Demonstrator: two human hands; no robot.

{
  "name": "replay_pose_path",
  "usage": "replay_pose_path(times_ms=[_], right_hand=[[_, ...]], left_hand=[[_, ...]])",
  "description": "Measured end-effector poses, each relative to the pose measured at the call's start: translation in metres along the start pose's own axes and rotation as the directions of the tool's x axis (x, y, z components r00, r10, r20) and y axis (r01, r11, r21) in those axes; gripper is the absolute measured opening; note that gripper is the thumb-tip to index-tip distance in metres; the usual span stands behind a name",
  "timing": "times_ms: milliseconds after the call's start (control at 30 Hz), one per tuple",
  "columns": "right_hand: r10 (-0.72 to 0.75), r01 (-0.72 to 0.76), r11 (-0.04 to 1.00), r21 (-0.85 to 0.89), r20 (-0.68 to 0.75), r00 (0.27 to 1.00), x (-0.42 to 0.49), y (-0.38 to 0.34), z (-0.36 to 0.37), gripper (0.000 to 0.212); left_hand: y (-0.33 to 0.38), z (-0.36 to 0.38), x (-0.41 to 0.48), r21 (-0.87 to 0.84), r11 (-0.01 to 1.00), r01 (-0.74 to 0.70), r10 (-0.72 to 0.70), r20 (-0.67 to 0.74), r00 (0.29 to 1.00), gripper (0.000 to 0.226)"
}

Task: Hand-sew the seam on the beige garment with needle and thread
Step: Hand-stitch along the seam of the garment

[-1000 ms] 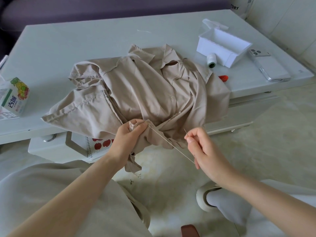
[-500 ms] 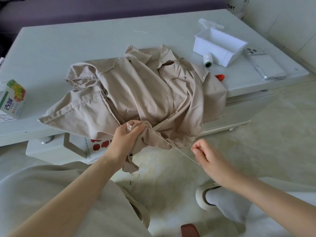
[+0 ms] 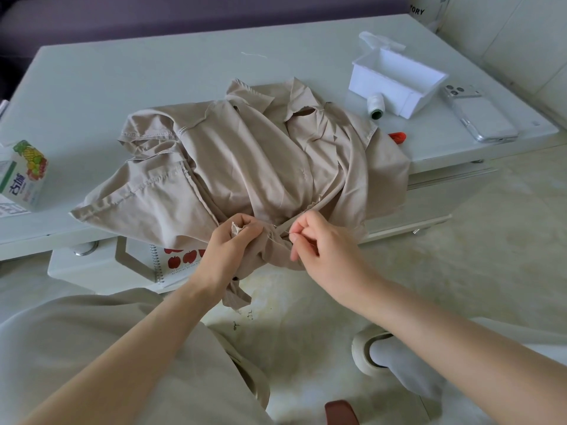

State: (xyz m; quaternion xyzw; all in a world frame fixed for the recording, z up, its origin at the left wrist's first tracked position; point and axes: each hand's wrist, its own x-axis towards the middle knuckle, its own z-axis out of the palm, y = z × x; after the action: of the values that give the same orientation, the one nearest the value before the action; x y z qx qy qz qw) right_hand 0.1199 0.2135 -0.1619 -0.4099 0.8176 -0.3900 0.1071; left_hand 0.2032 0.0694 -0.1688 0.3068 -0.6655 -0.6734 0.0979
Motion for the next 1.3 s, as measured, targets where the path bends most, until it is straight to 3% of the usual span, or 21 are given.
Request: replay_pose_path(times_ms=[767,1300], right_hand=[[0.071,-0.069,0.997,-0.035,0.083,0.994,0.000,-0.011,0.003,0.014],[0.149,-0.119,0.976,-0.183,0.160,0.976,0.003,-0.016,0.009,0.007]], left_hand=[[0.003,0.002,-0.005,0.020,0.998,-0.054,0.053,0.013,0.998,0.016],[-0.004,-0.001,-0.007,0.214,0.943,-0.254,0.251,0.043,0.967,0.010]])
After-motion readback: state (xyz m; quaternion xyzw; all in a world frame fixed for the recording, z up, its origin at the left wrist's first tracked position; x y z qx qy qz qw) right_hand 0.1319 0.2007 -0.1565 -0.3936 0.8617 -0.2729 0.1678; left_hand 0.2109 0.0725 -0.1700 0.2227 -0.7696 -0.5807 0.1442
